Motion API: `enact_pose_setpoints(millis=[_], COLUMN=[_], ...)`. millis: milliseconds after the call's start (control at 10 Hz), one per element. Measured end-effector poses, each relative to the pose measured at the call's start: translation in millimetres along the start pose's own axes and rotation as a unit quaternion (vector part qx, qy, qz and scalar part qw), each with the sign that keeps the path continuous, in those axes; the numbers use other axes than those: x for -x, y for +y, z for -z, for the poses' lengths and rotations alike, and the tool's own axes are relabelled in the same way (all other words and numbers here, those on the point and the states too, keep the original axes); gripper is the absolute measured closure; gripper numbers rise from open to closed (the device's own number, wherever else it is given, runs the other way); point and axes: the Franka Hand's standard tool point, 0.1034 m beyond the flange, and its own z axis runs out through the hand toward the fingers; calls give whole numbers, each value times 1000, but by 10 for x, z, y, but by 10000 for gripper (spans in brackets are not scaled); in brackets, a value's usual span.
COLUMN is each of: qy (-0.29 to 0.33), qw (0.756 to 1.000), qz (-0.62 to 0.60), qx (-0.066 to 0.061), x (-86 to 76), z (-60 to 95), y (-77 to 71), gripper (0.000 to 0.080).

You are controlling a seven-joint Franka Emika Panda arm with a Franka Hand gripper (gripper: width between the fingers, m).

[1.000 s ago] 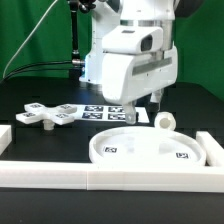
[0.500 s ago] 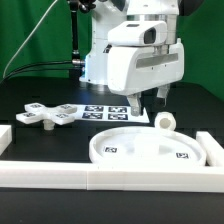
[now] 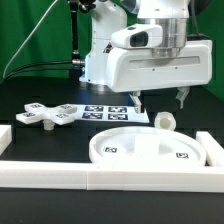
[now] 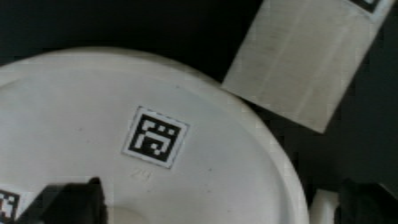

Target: Assemble round table

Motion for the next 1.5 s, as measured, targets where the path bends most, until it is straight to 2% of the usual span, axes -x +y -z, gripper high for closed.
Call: enact_pose_setpoints(millis=[100, 500, 700, 1000, 1100, 1300, 1500], qy=[0, -2, -17, -25, -64, -111, -190], qw=[999, 984, 963, 965, 964, 959, 947], qz=[-45, -177, -267, -258, -252, -253, -248], qx=[-2, -19, -41, -43, -51, -62, -79], x=[-11, -8, 85, 113, 198, 171, 226], z=[-2, -12, -119, -151, -206, -269, -289], y=[-99, -164, -115, -116, -107, -115, -153], gripper=[150, 150, 150, 150, 150, 150, 150])
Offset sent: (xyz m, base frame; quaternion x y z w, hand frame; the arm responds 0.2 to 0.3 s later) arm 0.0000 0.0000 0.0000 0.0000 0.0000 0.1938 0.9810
